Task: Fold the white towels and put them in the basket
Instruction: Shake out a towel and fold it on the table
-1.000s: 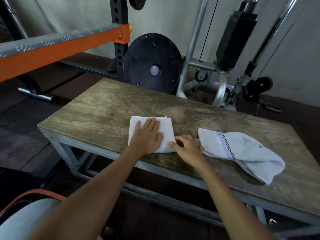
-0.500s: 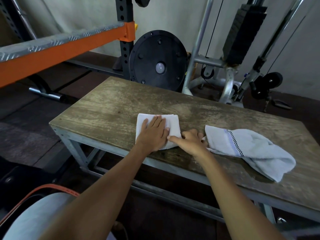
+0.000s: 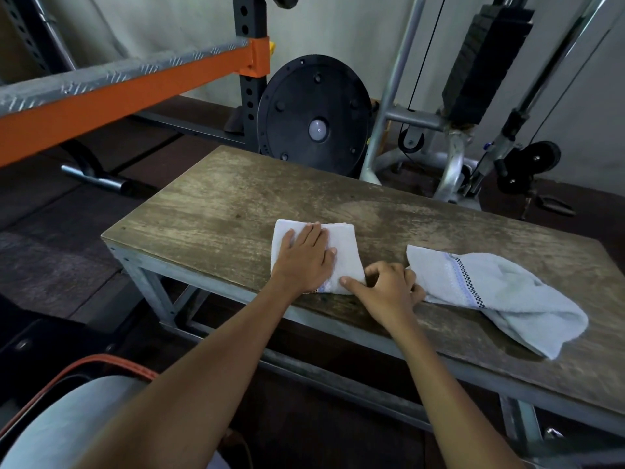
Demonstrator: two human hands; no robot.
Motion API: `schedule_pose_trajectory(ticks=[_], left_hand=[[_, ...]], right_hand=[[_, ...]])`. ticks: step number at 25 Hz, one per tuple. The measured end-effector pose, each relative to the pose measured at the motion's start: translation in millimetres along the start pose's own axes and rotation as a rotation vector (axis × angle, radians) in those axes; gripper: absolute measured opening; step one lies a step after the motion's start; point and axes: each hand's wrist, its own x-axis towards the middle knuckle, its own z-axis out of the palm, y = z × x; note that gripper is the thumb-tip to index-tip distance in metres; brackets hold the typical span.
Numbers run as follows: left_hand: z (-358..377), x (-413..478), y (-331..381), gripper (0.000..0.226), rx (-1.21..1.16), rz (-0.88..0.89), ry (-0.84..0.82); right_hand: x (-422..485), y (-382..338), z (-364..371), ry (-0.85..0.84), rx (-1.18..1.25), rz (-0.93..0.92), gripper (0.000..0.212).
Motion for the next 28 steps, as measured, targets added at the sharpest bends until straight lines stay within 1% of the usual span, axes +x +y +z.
schedule_pose_trajectory(ticks=[3,4,6,8,10,12,15,17,18,19,20,22,24,26,28], left_hand=[[-0.9,-0.1,0.0,0.052,0.005,0.005,0.008],[-0.2,-0.1,-0.5,0.052,0.014,0.006,0.016],[0.8,-0.7,-0.3,0.052,0.024,0.008,0.027],[0.7,0.1,-0.3,0.051,0.013,0.009,0.025],[0.7,0.6,-0.5,0.051,0.003,0.006,0.022],[0.8,0.3,-0.5,0.051,0.0,0.003,0.021],[1.7,0.0,-0.8,0.051,0.004,-0.005,0.033],[2.2,0.4,0.2,0.051,0.006,-0.003,0.041],[1.9,0.6,0.2,0.051,0.007,-0.003,0.038],[1.7,0.9,0.1,0.051,0.007,-0.006,0.034],[1.6,1.0,0.1,0.051,0.01,-0.01,0.029],[1.5,0.6,0.3,0.052,0.022,-0.018,0.025],[1.3,1.2,0.2,0.053,0.031,-0.021,0.016],[1.4,1.9,0.0,0.054,0.041,-0.024,0.005],[0.9,1.8,-0.1,0.054,0.05,-0.02,-0.007]], right_hand=[[5.0,-0.9,1.7,-0.091,0.215,0.054,0.028],[6.6,-1.6,2.9,-0.106,0.278,0.074,0.024],[8.5,-4.0,3.0,-0.104,0.369,0.104,0.024],[9.1,-4.7,1.1,-0.167,0.291,0.09,0.028],[8.9,-4.8,-1.6,-0.241,0.114,0.077,0.032],[8.7,-4.9,-4.8,-0.275,0.048,0.077,0.038],[7.9,-3.6,-9.0,-0.286,0.088,0.108,0.038],[10.5,-4.6,-8.7,-0.302,0.215,0.13,0.032],[11.7,-7.2,-8.7,-0.322,0.294,0.14,0.032],[11.8,-9.4,-8.6,-0.341,0.328,0.145,0.038],[11.2,-9.8,-8.0,-0.35,0.29,0.147,0.046],[9.1,-8.1,-6.6,-0.334,0.127,0.16,0.047],[4.5,0.5,-6.9,-0.259,0.009,0.161,0.047],[-3.7,9.3,-14.8,-0.179,-0.011,0.17,0.049],[-6.7,11.1,-22.3,-0.101,0.008,0.169,0.042]])
